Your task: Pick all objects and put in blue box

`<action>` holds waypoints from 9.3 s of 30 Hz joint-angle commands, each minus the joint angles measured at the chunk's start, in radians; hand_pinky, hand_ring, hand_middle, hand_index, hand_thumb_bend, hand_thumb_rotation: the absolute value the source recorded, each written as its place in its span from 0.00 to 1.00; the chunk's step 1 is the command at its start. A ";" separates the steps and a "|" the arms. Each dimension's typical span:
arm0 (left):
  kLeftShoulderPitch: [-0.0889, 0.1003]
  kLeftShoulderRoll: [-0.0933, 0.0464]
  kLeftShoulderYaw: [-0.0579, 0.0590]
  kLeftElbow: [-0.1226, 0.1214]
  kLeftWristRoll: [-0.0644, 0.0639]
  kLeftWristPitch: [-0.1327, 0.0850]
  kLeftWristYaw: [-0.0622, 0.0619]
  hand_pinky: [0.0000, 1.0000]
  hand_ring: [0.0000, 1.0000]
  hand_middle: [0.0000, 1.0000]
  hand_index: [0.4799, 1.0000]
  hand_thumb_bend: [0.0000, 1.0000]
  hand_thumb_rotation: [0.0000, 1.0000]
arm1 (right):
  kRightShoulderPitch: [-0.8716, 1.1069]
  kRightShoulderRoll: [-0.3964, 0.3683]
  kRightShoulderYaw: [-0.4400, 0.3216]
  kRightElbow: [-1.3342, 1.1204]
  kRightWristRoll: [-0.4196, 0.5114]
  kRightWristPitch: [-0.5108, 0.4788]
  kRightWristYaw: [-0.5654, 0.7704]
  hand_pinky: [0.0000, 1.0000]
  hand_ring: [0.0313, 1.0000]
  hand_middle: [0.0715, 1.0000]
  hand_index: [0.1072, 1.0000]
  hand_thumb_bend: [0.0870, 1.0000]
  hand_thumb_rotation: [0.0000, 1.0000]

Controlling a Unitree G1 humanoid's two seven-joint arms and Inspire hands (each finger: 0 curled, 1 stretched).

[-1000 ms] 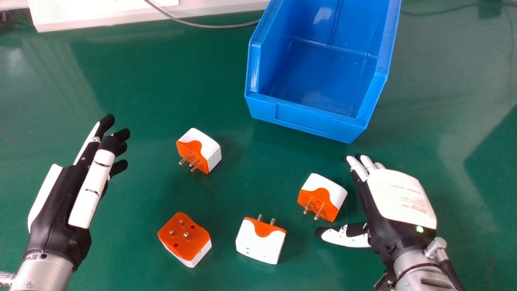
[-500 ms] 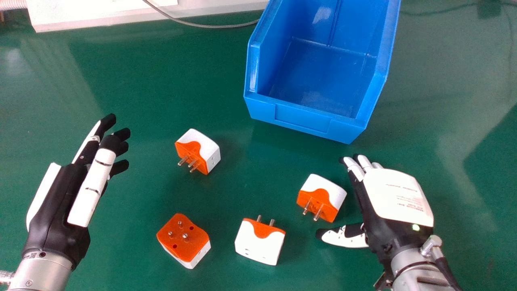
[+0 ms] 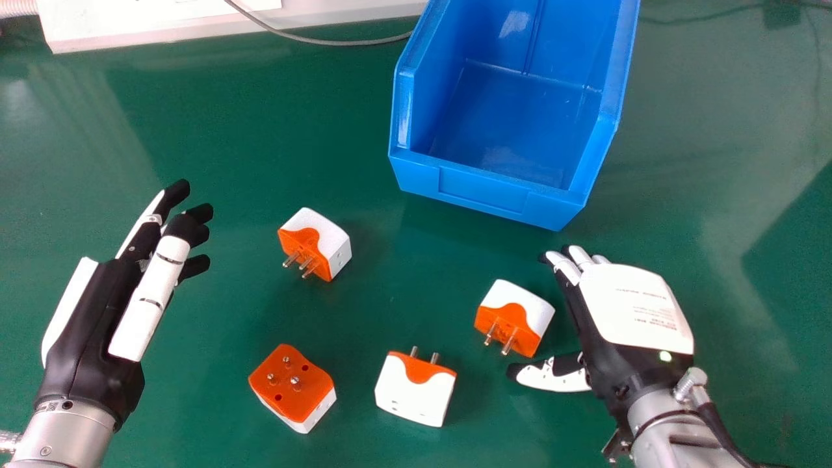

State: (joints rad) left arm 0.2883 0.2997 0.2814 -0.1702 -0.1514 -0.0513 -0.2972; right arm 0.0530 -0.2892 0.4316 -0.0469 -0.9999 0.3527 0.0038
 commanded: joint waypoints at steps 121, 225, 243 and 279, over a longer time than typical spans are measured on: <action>0.001 -0.003 -0.033 -0.250 0.042 0.227 0.070 0.83 0.88 0.88 0.85 0.48 0.88 | -0.161 0.053 0.136 0.123 -0.071 0.052 0.144 0.35 0.42 0.45 0.58 0.50 0.23; 0.012 -0.004 -0.027 -0.276 0.047 0.261 0.061 0.79 0.86 0.88 0.84 0.48 0.87 | -1.104 0.091 -0.006 0.681 0.090 -0.042 0.083 0.31 0.40 0.48 0.50 0.44 0.00; 0.032 -0.017 -0.022 -0.312 0.043 0.279 0.068 0.79 0.86 0.87 0.83 0.45 0.87 | -1.211 0.055 0.081 0.948 0.097 -0.037 0.030 0.34 0.42 0.48 0.48 0.45 0.00; 0.003 -0.015 -0.045 -0.279 0.060 0.268 0.069 0.77 0.86 0.87 0.83 0.47 0.86 | -1.144 0.062 0.026 0.924 0.250 -0.048 -0.133 0.80 0.98 0.99 0.98 0.61 0.16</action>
State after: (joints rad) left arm 0.2979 0.2847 0.2393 -0.4480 -0.0969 0.2403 -0.2332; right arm -1.0799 -0.2103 0.4641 0.8983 -0.7488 0.3113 -0.1040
